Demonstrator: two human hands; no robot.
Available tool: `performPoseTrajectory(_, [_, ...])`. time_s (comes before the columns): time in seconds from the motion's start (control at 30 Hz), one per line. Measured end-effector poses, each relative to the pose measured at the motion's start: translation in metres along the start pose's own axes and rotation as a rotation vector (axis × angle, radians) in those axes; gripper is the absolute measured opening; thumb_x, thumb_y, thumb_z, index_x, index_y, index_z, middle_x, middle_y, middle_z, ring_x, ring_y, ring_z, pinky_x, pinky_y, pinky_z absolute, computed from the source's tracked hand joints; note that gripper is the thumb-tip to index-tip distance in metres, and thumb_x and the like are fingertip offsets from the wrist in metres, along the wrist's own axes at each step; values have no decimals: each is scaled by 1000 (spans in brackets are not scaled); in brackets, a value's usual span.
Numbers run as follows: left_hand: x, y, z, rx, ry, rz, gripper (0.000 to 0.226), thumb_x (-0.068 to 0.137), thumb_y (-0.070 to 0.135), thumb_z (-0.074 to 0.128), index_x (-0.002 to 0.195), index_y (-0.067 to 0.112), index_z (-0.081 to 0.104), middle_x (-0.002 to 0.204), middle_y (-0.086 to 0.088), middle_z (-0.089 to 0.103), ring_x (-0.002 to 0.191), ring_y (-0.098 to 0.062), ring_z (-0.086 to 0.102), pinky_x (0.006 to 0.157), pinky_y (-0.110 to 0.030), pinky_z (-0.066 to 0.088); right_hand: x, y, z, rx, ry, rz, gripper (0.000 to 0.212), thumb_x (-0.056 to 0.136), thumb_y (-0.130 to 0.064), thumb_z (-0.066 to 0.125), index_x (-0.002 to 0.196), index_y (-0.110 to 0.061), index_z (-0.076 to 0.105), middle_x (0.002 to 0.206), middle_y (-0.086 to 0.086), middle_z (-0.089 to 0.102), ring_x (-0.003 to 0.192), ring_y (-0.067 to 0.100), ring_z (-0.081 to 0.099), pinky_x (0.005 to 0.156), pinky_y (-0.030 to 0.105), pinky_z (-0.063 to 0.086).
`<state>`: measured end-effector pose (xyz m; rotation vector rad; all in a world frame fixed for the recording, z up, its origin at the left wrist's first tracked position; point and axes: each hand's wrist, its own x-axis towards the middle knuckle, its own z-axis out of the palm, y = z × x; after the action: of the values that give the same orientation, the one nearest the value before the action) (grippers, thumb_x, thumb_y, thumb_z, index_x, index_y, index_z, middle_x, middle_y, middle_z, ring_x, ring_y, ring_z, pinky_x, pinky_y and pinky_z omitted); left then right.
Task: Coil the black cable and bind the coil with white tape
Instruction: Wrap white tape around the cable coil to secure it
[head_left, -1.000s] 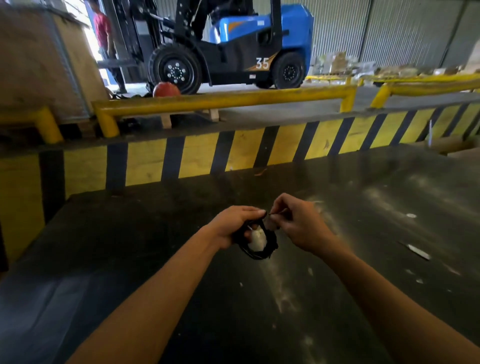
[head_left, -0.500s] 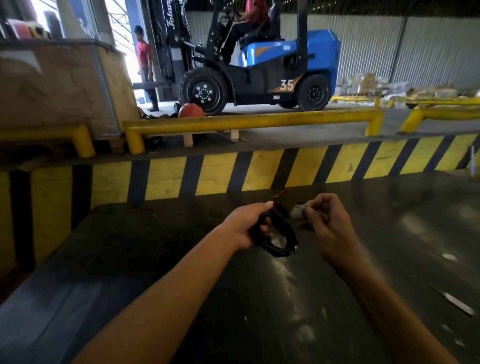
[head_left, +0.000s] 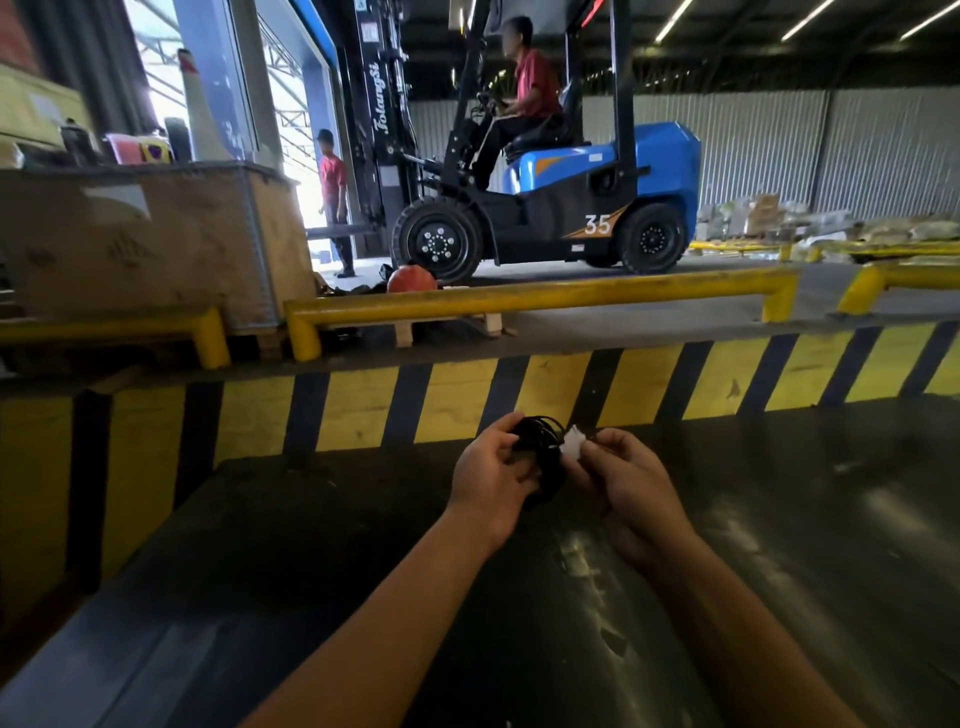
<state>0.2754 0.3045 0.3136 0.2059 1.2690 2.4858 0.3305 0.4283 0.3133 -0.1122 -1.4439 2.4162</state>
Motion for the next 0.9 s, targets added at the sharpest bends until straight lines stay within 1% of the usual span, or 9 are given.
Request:
performPoseTrajectory(0.13, [-4, -5, 7, 38, -16, 126, 34, 97, 15, 38, 127, 17, 54, 121, -17, 62, 110, -33, 61, 96, -46, 47, 5, -1, 7, 73, 59, 8, 15, 92, -5, 48, 106, -5, 52, 111, 15, 58, 93, 19, 65, 62, 21, 57])
performPoseTrajectory(0.23, [-6, -6, 11, 128, 7, 223, 33, 98, 14, 38, 126, 22, 54, 122, -14, 60, 111, -32, 61, 98, -48, 47, 3, -1, 10, 36, 115, -62, 20, 93, -6, 46, 112, -8, 50, 108, 13, 58, 97, 21, 64, 71, 28, 55])
performPoseTrajectory(0.37, [-10, -8, 17, 248, -1, 291, 32, 98, 14, 38, 116, 33, 56, 127, -9, 56, 115, -29, 58, 100, -49, 46, -3, 6, 14, -201, 170, -251, 15, 92, -9, 48, 106, -10, 51, 104, 11, 58, 96, 21, 63, 78, 32, 55])
performPoseTrajectory(0.47, [-12, -10, 20, 272, -16, 288, 35, 99, 14, 37, 113, 38, 58, 130, -8, 53, 118, -27, 56, 99, -49, 47, -8, 13, 16, -335, 164, -387, 10, 91, -10, 50, 99, -17, 51, 98, 7, 60, 90, 16, 64, 71, 27, 55])
performPoseTrajectory(0.57, [-12, -12, 23, 278, -20, 263, 38, 99, 13, 36, 108, 42, 59, 134, -10, 51, 118, -29, 55, 99, -50, 47, -10, 16, 15, -413, 166, -465, 11, 91, -11, 52, 99, -18, 50, 94, 2, 59, 84, 11, 63, 64, 23, 54])
performPoseTrajectory(0.63, [-14, -12, 26, 282, -31, 254, 36, 99, 11, 35, 113, 38, 56, 131, -10, 54, 116, -27, 58, 99, -48, 48, -9, 17, 12, -455, 183, -486, 11, 91, -11, 52, 100, -16, 50, 95, 3, 59, 86, 12, 62, 68, 25, 54])
performPoseTrajectory(0.7, [-16, -12, 28, 298, -43, 262, 38, 98, 8, 36, 125, 30, 52, 129, -10, 58, 114, -26, 59, 98, -46, 49, -8, 15, 8, -488, 213, -502, 10, 91, -11, 52, 99, -16, 50, 95, 3, 58, 88, 12, 61, 71, 25, 53])
performPoseTrajectory(0.8, [-17, -10, 32, 350, -36, 294, 40, 97, 6, 40, 131, 24, 50, 127, -6, 59, 116, -24, 57, 97, -47, 49, -8, 7, 5, -558, 235, -556, 9, 90, -11, 53, 96, -17, 49, 88, -4, 55, 82, 6, 58, 62, 16, 49])
performPoseTrajectory(0.9, [-20, -9, 34, 368, -30, 304, 38, 96, 6, 44, 129, 22, 53, 118, 1, 60, 117, -23, 55, 95, -48, 50, -8, 2, 3, -580, 222, -582, 9, 90, -11, 54, 95, -17, 49, 85, -7, 54, 78, 4, 57, 59, 15, 48])
